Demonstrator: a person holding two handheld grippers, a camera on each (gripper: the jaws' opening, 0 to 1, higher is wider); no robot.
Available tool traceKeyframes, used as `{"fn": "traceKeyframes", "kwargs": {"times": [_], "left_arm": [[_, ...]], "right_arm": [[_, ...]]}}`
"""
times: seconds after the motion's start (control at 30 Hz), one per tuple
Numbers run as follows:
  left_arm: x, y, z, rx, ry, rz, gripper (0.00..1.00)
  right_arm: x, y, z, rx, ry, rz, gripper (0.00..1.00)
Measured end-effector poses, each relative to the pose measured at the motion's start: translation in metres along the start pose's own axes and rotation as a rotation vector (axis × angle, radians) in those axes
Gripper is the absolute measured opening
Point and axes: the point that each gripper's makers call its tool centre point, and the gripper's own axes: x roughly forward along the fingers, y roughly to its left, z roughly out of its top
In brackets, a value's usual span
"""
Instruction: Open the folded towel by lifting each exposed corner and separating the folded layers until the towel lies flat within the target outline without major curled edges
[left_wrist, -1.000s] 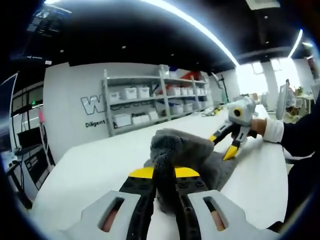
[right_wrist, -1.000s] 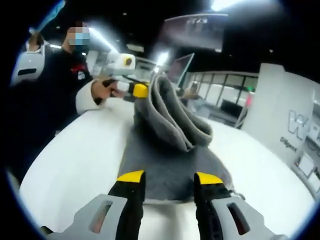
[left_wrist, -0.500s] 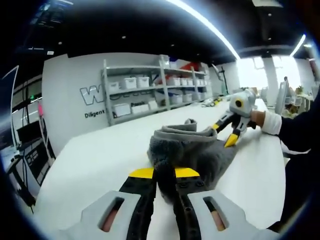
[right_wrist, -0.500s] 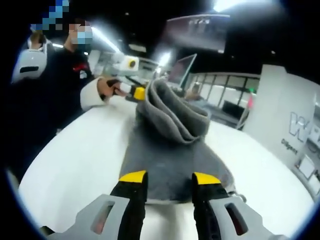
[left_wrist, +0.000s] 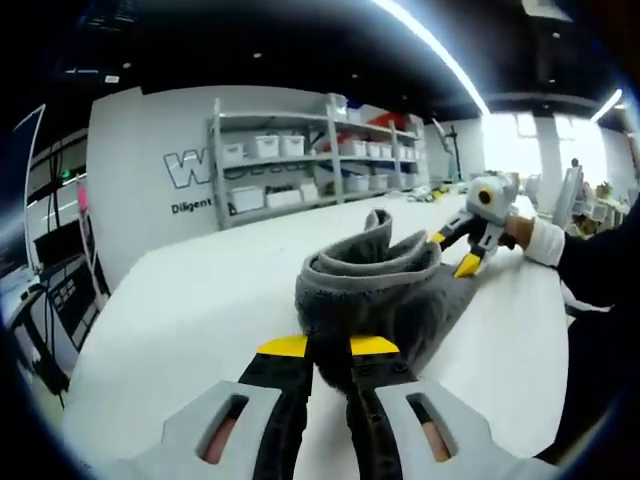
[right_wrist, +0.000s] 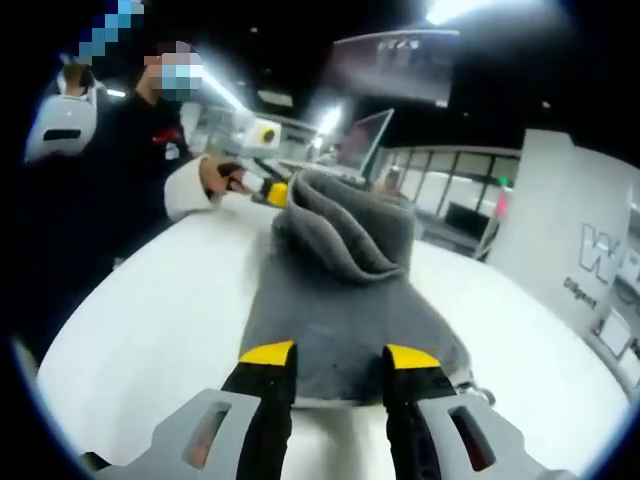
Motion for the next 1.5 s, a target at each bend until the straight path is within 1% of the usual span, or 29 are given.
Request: {"fn": "traceKeyframes", "kwargs": {"times": [0.3,0.63,0.97,1.1,1.33,1.5], "left_arm": [[-0.003,0.004,-0.009,-0.014,0.032,0.002,0.11],[-0.007,0.008,-0.019,-0.017,0.075,0.002,0.11],[-0.008,0.011,-0.020,-0.014,0.084,0.011,0.12],[-0.010,0.013,-0.024,-0.022,0.099,0.015,0.13],[-0.014,0.018,-0.027,-0.009,0.109,0.035,0.16],[-0.016,0.021,-0.033,-0.018,0.130,0.039,0.16]], "right_arm": [[0.000,0.001,0.000,0.004,0.000,0.002,0.31],[-0.001,0.002,0.000,-0.017,0.009,-0.003,0.31],[-0.001,0.002,0.000,-0.018,0.011,-0.003,0.31],[-0.001,0.002,0.000,-0.020,0.011,-0.004,0.31],[-0.001,0.002,0.000,-0.020,0.012,-0.003,0.31],[-0.001,0.001,0.000,-0.021,0.012,-0.006,0.31]]}}
